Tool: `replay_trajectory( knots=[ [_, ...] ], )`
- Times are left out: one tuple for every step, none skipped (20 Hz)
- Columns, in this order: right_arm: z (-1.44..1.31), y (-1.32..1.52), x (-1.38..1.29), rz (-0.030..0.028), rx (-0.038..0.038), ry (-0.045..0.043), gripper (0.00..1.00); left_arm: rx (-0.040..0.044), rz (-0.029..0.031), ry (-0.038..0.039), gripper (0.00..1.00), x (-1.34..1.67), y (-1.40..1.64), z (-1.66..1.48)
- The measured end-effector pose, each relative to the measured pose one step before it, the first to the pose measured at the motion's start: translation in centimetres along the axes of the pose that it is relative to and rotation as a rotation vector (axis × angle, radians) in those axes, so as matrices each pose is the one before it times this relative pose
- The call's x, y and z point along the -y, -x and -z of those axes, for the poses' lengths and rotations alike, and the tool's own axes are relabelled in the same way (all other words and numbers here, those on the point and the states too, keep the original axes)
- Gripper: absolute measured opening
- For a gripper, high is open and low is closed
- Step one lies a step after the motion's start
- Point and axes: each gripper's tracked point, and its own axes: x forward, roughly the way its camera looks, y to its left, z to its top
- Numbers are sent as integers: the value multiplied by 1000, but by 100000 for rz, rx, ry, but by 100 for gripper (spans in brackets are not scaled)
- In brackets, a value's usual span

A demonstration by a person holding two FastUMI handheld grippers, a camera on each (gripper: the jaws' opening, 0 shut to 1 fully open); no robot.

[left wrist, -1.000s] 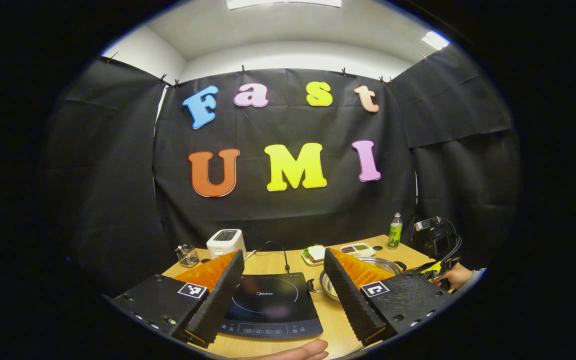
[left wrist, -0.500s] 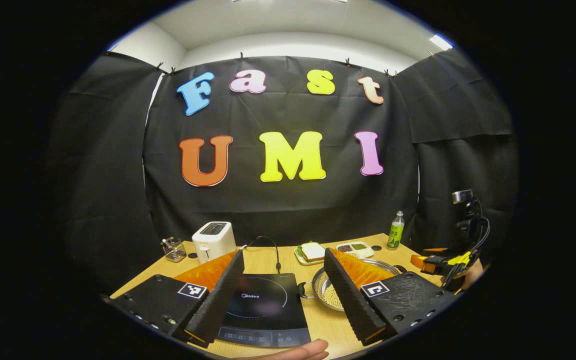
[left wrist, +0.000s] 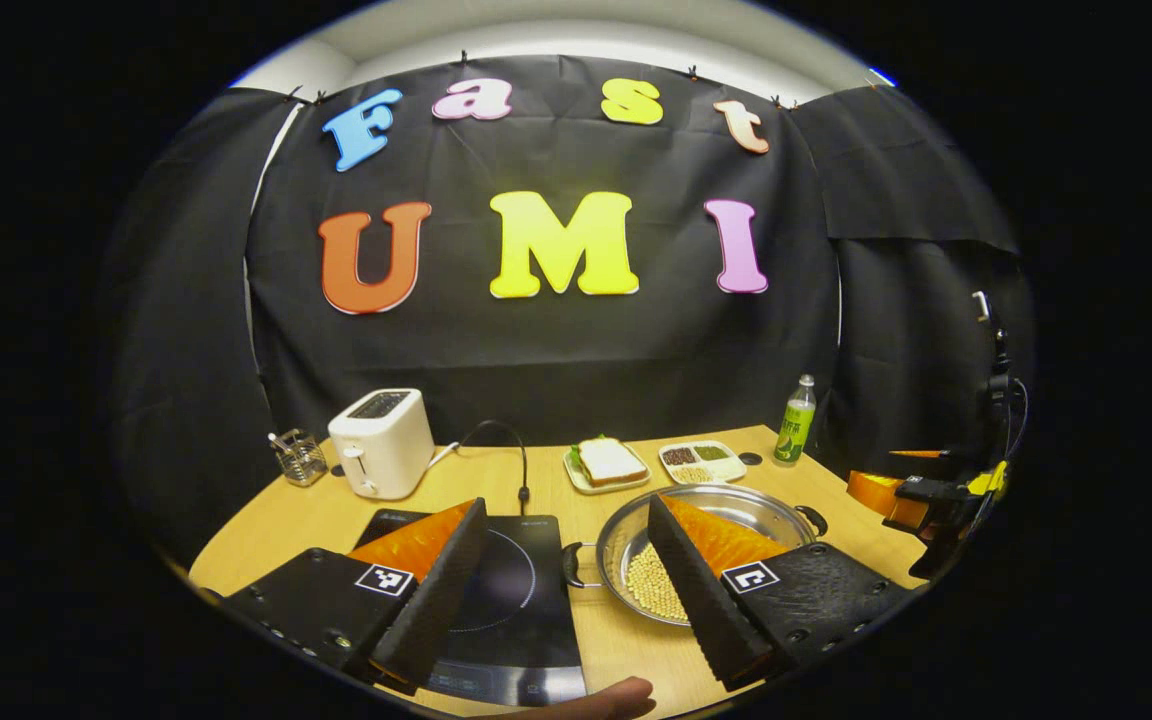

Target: First push the handle of the pot to place it horizontally, then grasp the pot with both hands and set it on the induction cooktop.

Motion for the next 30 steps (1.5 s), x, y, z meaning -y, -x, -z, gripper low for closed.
replay_trajectory(
  knots=[
    [129, -505, 226, 819, -430, -461, 100, -3219, 681, 454, 96, 429, -1056, 975],
    [398, -542, -28, -246, -1968, -234, 100, -3349, 628, 188, 96, 273, -903, 947],
    [502, -486, -177, -759, -1725, -544, 100, -4030, 561, 138, 96, 282, -1188, 1050],
    [405, -608, 9, -50, -1970, -300, 100, -3595, 574, -92, 96, 134, -1108, 929],
    [561, -704, 151, 173, -2514, -213, 100, -3121, -54, 18, 96, 117, -1141, 794],
    [475, -629, 91, 478, -2195, -194, 100, -2942, -343, 145, 96, -94, -1070, 760],
    [380, -585, 68, 421, -1674, -158, 100, -2830, -604, 535, 97, -214, -1026, 853],
    [217, -572, -15, 128, -1415, -159, 100, -2867, -389, 973, 97, -232, -1027, 721],
    [459, -509, 1, 333, -1844, 412, 100, -2983, 219, 1165, 97, -133, -982, 763],
    [282, -508, 59, 67, -1547, -59, 100, -2756, 261, 1178, 97, -78, -847, 641],
    [379, -471, 51, 130, -1724, -585, 100, -2029, -157, 529, 97, -165, -597, 455],
    [403, -520, 23, 14, -1937, -422, 100, -1711, -640, -76, 97, -351, -536, 351],
    [443, -446, 42, 27, -1996, -422, 100, -1790, -426, -115, 97, -265, -700, 477],
    [288, -546, -19, -150, -1529, -620, 100, -1086, -21, 140, 97, -160, -486, 181],
    [258, -460, -123, -513, -1183, -343, 100, -957, 929, 351, 96, 73, -555, 122],
    [272, -437, -5, -171, -1126, -125, 100, -997, 1373, 208, 96, 133, -441, 248],
    [306, -478, 126, 179, -1039, -398, 100, -1281, 998, -25, 95, 81, -369, 356],
    [197, -418, -140, -583, -935, -425, 100, -1122, -254, -30, 96, -197, -332, 204],
    [317, -351, -205, -981, -1095, -306, 99, -962, -259, 80, 95, -102, -299, 294],
    [203, -337, -169, -806, -1139, -422, 93, -1330, 882, -16, 78, 269, -214, 318],
    [175, -366, -76, -511, -644, -143, 91, -1101, 2520, 622, 94, 650, -115, 340],
    [109, -360, -40, -138, -648, -164, 87, -548, -154, -1132, 71, 207, 38, 80],
    [183, -326, -80, -552, -512, -4, 93, 323, -809, -1683, 55, -265, -243, -198],
    [34, -338, -96, -612, -513, -424, 87, -333, -838, -1277, 79, -63, -96, 93],
    [227, -154, -22, -280, -821, -595, 88, 357, -624, -1078, 68, 41, -135, -118],
    [2, -260, -99, -314, -547, -847, 78, -232, -1491, -1349, 66, -86, -214, 122],
    [20, -104, -58, -201, -342, -782, 73, -304, -516, -887, 55, 35, 133, 40],
    [-95, 155, 36, 503, -69, -371, 69, -656, -236, -1135, 54, 24, -34, 38],
    [144, -482, -6, -153, -111, 284, 69, -79, 185, -417, 75, 20, -7, 118],
    [-28, 208, 6, -350, 30, -286, 66, 717, 388, 350, 65, 58, -77, -54]
  ],
)
